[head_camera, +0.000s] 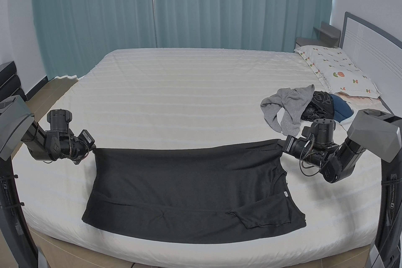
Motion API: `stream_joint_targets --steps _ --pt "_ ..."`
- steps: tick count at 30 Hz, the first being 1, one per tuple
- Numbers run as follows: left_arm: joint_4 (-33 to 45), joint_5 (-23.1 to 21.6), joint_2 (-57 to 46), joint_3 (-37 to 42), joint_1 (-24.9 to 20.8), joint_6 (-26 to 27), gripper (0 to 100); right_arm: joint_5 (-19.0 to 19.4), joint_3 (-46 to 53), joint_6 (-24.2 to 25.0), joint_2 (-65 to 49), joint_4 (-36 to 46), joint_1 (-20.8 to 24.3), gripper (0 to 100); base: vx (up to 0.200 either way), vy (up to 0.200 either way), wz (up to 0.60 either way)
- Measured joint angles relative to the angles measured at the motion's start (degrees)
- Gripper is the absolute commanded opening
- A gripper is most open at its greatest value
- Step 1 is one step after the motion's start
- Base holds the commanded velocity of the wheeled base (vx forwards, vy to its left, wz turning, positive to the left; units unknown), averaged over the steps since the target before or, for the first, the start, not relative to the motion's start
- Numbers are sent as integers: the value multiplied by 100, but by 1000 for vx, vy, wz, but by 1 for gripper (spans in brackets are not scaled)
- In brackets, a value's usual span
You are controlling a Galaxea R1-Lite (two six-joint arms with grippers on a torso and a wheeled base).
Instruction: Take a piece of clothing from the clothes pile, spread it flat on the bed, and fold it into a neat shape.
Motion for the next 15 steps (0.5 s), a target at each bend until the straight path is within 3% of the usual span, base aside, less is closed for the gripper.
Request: stream_joint_targets --steps 15 --pt "-2 9 -400 1236 39 1232 0 296 1679 -299 -433 -736 -20 0 0 0 0"
